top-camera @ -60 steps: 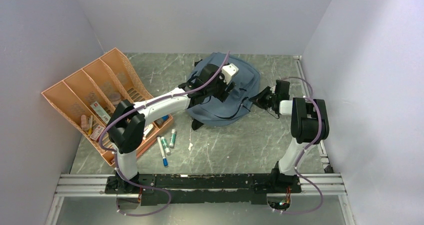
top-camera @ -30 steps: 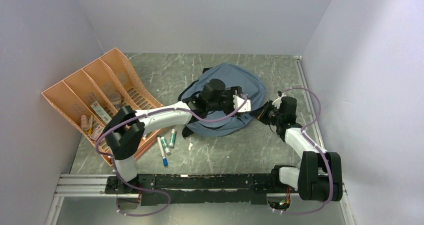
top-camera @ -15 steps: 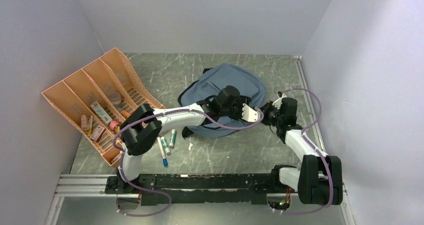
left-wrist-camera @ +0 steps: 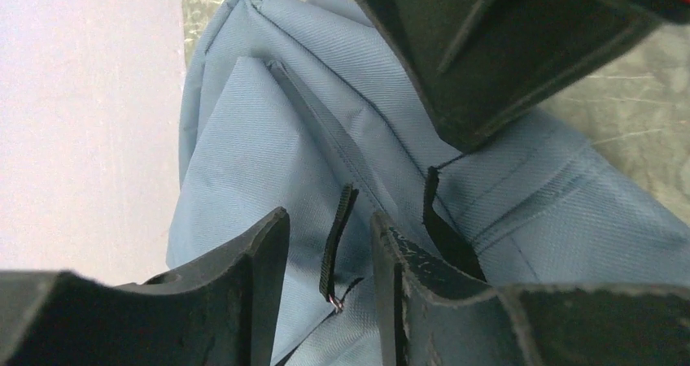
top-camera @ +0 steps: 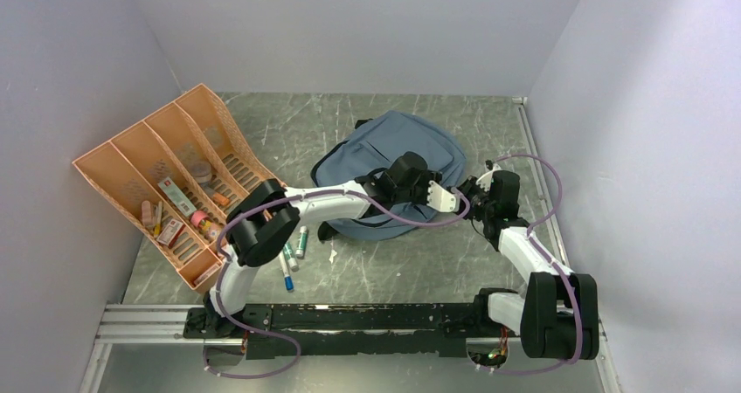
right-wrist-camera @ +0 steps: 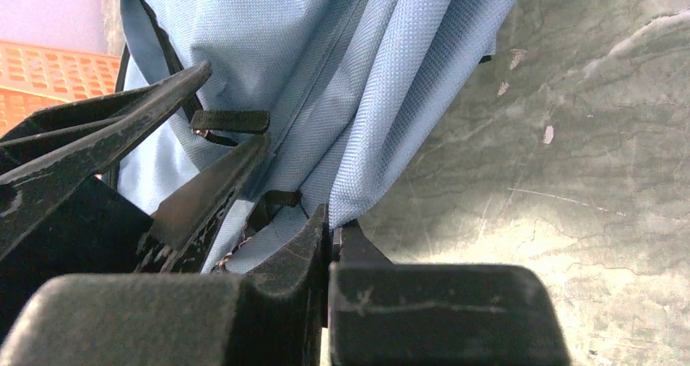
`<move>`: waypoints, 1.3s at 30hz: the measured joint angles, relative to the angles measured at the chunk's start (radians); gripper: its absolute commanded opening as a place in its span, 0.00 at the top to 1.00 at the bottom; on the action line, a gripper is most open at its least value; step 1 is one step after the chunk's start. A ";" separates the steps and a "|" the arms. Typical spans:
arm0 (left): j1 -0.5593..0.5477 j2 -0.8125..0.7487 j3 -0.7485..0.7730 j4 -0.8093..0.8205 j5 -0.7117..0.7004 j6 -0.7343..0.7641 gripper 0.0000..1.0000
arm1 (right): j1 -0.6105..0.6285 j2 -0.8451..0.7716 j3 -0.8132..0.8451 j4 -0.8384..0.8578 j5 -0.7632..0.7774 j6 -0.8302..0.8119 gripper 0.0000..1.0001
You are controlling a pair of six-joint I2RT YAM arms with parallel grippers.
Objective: Pack the student bag
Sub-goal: Unzip the student bag at the center of the board.
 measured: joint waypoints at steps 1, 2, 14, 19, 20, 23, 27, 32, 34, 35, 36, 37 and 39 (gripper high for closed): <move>0.000 0.007 0.006 0.002 -0.006 0.000 0.58 | 0.000 0.000 0.000 -0.001 -0.001 0.000 1.00; 0.000 0.015 0.013 0.003 -0.015 0.000 0.60 | 0.000 0.000 0.000 -0.001 -0.002 0.000 1.00; -0.005 0.035 0.022 0.026 -0.072 -0.020 0.95 | 0.000 -0.006 0.000 -0.007 -0.002 -0.002 1.00; -0.004 0.035 0.024 0.033 -0.075 -0.061 0.95 | 0.000 -0.006 0.000 -0.007 -0.002 -0.001 1.00; -0.005 0.035 0.024 0.037 -0.077 -0.072 0.95 | 0.000 -0.006 -0.001 -0.006 -0.001 -0.001 1.00; -0.004 0.035 0.024 0.048 -0.084 -0.113 0.95 | 0.000 -0.006 -0.008 -0.006 0.006 0.000 1.00; 0.009 0.034 0.029 0.049 -0.083 -0.188 0.95 | 0.000 0.000 -0.011 -0.016 0.024 0.004 1.00; 0.044 0.025 0.035 0.049 -0.067 -0.297 0.95 | 0.002 0.011 -0.011 -0.043 0.080 0.018 1.00; 0.065 0.016 0.034 0.051 -0.055 -0.340 0.95 | 0.003 0.011 -0.010 -0.055 0.103 0.026 1.00; 0.078 0.011 0.034 0.054 -0.048 -0.360 0.95 | 0.005 0.011 -0.008 -0.061 0.114 0.028 1.00; 0.088 0.007 0.032 0.055 -0.047 -0.375 0.95 | 0.006 0.011 -0.006 -0.066 0.126 0.030 1.00; 0.103 0.000 0.026 0.060 -0.044 -0.394 0.95 | 0.006 0.011 -0.005 -0.070 0.137 0.031 1.00; 0.132 -0.013 0.011 0.069 -0.037 -0.428 0.95 | 0.006 0.011 -0.004 -0.082 0.156 0.031 1.00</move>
